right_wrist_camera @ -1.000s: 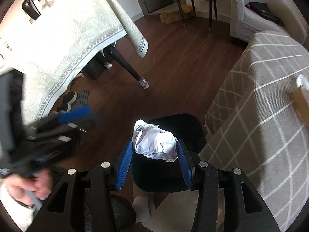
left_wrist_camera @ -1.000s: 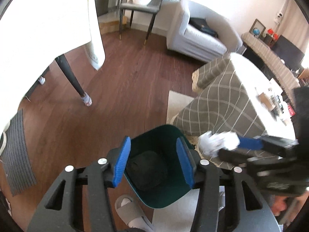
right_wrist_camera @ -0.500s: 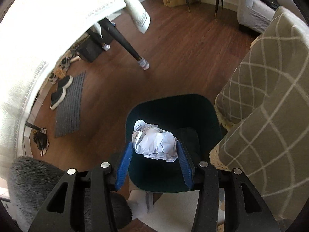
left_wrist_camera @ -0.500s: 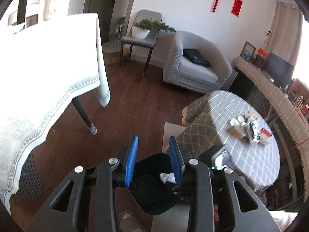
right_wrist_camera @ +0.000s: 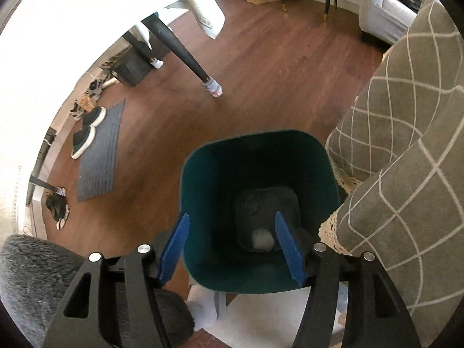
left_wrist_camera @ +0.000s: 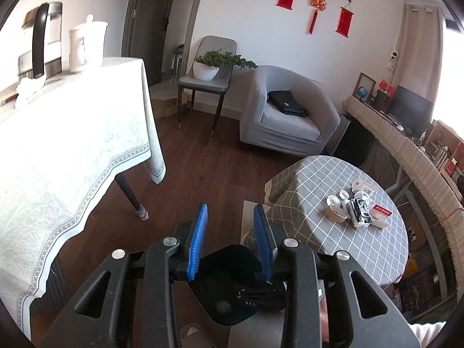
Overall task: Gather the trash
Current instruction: 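Carry both items over the green bin and open the right tool to drop the paper, then move both tools back over the table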
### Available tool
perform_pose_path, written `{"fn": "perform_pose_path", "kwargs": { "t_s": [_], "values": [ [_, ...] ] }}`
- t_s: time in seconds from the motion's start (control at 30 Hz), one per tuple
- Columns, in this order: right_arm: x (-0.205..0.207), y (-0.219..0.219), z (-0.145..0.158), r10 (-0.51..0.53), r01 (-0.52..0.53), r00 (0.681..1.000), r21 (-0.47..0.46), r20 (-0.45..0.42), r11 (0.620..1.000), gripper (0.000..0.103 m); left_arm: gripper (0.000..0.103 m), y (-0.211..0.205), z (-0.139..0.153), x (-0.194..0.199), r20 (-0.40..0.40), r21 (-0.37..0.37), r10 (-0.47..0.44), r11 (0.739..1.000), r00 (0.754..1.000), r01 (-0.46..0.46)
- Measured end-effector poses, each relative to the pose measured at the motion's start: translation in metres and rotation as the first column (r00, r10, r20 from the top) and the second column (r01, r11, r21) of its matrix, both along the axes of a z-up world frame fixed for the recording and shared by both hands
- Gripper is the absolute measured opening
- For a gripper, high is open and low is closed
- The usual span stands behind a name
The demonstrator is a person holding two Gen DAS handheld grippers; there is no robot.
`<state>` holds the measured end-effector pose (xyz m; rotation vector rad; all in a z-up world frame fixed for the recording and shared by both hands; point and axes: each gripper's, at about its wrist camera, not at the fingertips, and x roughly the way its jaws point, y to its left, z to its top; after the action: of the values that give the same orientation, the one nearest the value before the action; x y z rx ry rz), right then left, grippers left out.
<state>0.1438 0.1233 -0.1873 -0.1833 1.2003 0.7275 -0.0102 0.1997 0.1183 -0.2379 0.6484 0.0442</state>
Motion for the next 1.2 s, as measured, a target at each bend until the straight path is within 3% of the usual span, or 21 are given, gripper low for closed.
{"fn": "perform_pose_path", "kwargs": {
  "t_s": [0.33, 0.67, 0.9, 1.07, 1.2],
  "values": [
    [-0.009, -0.017, 0.084, -0.001, -0.015, 0.995, 0.147, 0.103, 0.989, 0.062, 0.047, -0.012, 0.015, -0.003, 0.023, 0.01, 0.014, 1.0, 1.0, -0.014],
    [-0.019, -0.091, 0.167, -0.107, 0.052, 0.962, 0.219, 0.252, 0.974, 0.062, 0.063, -0.052, 0.012, 0.005, 0.008, 0.011, -0.055, 0.998, 0.998, 0.055],
    [-0.026, -0.155, 0.186, -0.191, 0.13, 0.933, 0.207, 0.306, 0.97, 0.062, 0.072, -0.101, 0.003, 0.019, -0.003, 0.013, -0.144, 0.99, 0.99, 0.144],
    [-0.029, -0.205, 0.184, -0.259, 0.202, 0.912, 0.2, 0.319, 0.959, 0.063, 0.078, -0.136, -0.004, 0.035, -0.013, 0.006, -0.203, 0.979, 0.979, 0.203],
    [-0.028, -0.248, 0.177, -0.31, 0.26, 0.896, 0.189, 0.319, 0.947, 0.069, 0.081, -0.165, -0.015, 0.05, -0.03, -0.004, -0.25, 0.968, 0.968, 0.25]
  ]
}}
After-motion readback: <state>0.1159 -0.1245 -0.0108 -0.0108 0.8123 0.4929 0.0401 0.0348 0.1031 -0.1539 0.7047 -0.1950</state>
